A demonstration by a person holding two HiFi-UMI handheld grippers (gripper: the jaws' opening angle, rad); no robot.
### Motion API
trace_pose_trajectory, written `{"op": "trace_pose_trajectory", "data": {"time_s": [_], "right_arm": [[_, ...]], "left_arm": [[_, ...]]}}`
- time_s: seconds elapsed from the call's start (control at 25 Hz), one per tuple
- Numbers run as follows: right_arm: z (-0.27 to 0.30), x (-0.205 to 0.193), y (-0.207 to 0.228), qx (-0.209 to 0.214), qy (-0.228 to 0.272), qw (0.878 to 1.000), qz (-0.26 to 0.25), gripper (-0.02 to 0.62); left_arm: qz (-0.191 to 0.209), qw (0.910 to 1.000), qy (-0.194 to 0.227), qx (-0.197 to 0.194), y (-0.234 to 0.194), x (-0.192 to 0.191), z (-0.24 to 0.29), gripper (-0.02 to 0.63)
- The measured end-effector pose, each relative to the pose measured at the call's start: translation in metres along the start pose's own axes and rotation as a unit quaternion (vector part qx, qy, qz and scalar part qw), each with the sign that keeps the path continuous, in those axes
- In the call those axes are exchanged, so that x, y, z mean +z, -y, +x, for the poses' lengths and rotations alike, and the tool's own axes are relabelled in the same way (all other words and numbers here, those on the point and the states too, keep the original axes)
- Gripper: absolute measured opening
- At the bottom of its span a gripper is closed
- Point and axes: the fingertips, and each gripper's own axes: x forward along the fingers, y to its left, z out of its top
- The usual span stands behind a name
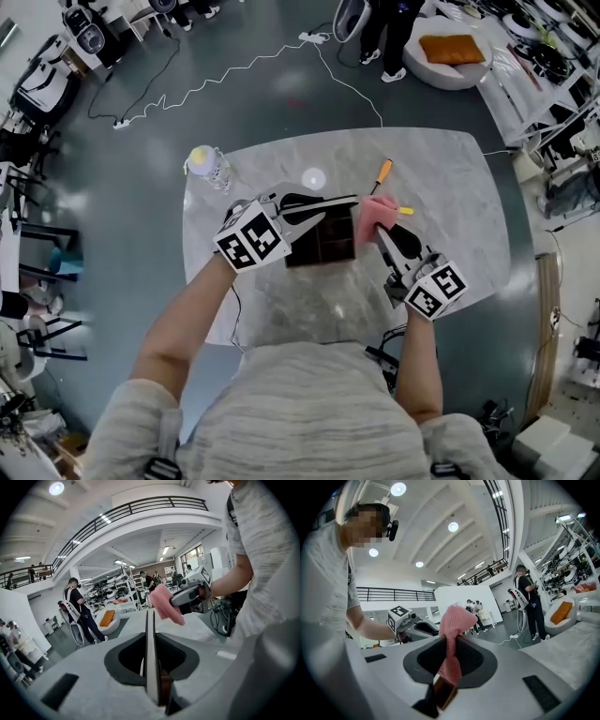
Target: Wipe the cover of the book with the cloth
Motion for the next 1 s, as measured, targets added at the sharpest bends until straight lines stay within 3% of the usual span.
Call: {"op": "trace_pose_trajectory", "data": {"time_s": [0.44, 1.0], "right_arm": [[0.001, -0.009, 0.001, 0.0, -0.012, 1.0, 0.005, 0.06], [0.005, -0.012, 0.0, 0.013, -0.024, 1.0, 0.006, 0.06]], "left_arm": [[-0.039, 0.9985, -0.028, -0.026, -0.006, -0.046, 0.041, 0.075], [-0.072, 0.995, -0.045, -0.051, -0.001, -0.073, 0.061, 0.077]]}}
